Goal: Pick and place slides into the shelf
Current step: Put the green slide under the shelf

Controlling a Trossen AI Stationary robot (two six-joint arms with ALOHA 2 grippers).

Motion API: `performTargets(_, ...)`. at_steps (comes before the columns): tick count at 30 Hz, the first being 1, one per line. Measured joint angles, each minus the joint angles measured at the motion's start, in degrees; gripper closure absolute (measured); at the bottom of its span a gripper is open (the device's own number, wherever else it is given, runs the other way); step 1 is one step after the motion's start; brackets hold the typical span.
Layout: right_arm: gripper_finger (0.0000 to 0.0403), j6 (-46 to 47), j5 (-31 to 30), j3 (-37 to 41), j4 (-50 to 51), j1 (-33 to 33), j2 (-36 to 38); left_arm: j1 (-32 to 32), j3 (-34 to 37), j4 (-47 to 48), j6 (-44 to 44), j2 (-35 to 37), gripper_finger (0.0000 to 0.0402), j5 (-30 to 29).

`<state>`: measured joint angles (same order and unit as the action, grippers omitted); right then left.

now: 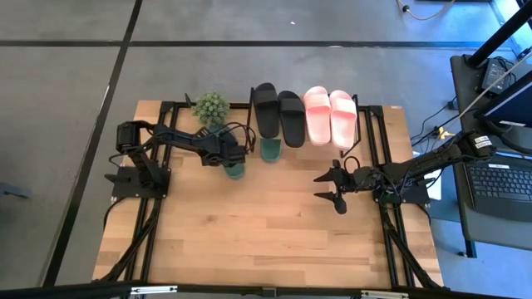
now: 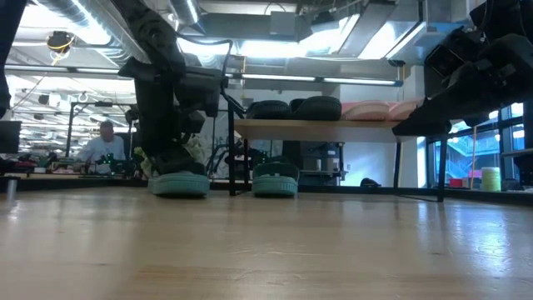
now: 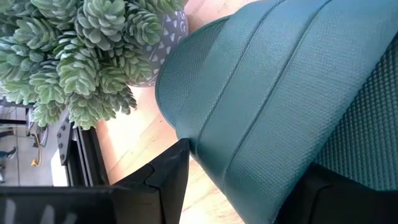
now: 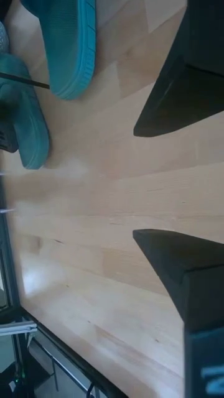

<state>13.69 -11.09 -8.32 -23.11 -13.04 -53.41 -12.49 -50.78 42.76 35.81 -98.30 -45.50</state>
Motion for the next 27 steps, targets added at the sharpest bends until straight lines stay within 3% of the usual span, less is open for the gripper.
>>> performTargets(13, 0.0147, -0.49, 0.02, 0.00, 0.17, 0.00, 0.00, -0.42, 0.04, -1.14, 0.00, 0.00, 0.0231, -0.26)
performTargets(17, 0.0147, -0.72, 0.02, 0.00, 0.18, 0.00, 0.00, -0.14, 0.04, -1.11, -0.04, 0.00, 0.0280, -0.41)
performTargets(22, 0.0147, -0.81, 0.04, 0.00, 0.24, 0.00, 0.00, 0.36, 0.04, -1.05, -0.57, 0.00, 0.0378, -0.76)
performTargets(27, 0.0147, -1.75, 0.04, -0.01, 0.24, 0.00, 0.00, 2.03, -1.26, 1.36, -0.57, 0.45, 0.0389, 1.27)
